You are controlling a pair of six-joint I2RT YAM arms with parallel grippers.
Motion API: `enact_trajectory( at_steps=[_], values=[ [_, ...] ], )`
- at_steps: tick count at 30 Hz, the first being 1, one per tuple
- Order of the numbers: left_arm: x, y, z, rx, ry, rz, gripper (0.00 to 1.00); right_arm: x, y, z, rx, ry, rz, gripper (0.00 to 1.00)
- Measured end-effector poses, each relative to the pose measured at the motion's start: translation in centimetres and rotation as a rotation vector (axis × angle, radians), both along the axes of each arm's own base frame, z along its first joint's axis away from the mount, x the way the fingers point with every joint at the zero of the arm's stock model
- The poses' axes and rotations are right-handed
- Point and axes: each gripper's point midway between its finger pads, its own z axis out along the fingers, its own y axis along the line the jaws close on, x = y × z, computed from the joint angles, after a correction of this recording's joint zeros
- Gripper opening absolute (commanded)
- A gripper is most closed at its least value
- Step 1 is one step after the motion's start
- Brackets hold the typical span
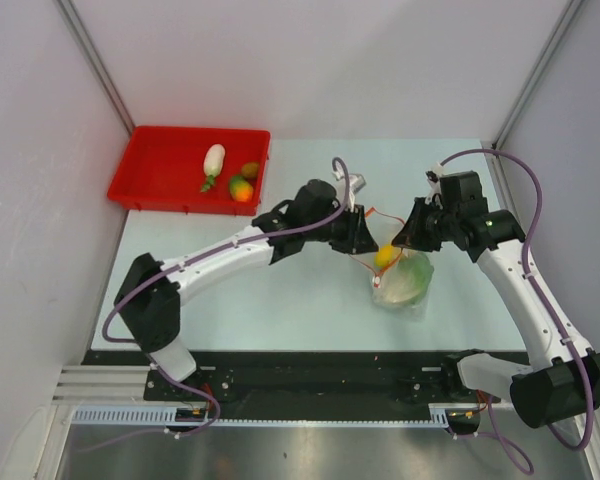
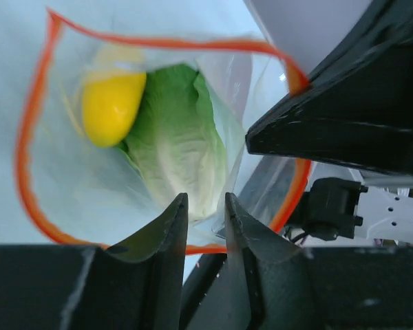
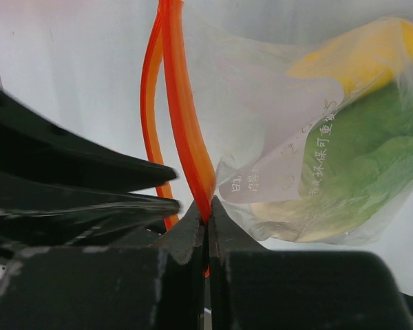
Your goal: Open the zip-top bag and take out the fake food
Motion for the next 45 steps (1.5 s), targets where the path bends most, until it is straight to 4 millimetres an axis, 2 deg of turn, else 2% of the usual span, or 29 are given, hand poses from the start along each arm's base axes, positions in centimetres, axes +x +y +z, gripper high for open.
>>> enact_trajectory(
  at_steps=[3,5,10,15,23,27,31,37,45],
  values=[
    [-0.9,-1.6,-2.4,0.042,0.064,-0.02,0.34,-0.1,0.1,0.0,0.006,0.003,0.007,0.0],
    [-0.7,-2.8,-3.5,0.068,0.096,-0.023,0.36,-0.1,0.2,0.0,0.008,0.006,0.009,0.0],
    [-0.2,-5.0,-4.8,0.106,0.132,-0.023,0.51,-0.2,0.1,-0.2,0.005,0.015,0.008,0.0],
    [-0.1,-5.6,-6.4,0.162,0.159,-0.016,0.57,-0.5,-0.1,-0.4,-0.004,0.03,0.003,0.0],
    [-1.5,-5.3,-10.1,0.249,0.202,-0.066,0.57,-0.6,-1.2,-1.0,-0.03,0.056,-0.037,0.0],
    [-2.6,-5.7,-10.5,0.239,0.215,-0.123,0.65,-0.7,-1.3,-1.0,-0.029,0.064,-0.047,0.0],
    [-3.3,-5.9,-10.6,0.232,0.218,-0.155,0.67,-1.0,-1.3,-1.0,-0.025,0.076,-0.055,0.0],
    [-3.4,-5.9,-10.7,0.229,0.219,-0.168,0.72,-1.1,-1.4,-0.7,-0.015,0.076,-0.076,0.0],
    [-3.7,-6.8,-10.8,0.176,0.235,-0.189,0.86,-1.4,-1.7,-0.2,0.021,0.094,-0.148,0.0]
  ],
)
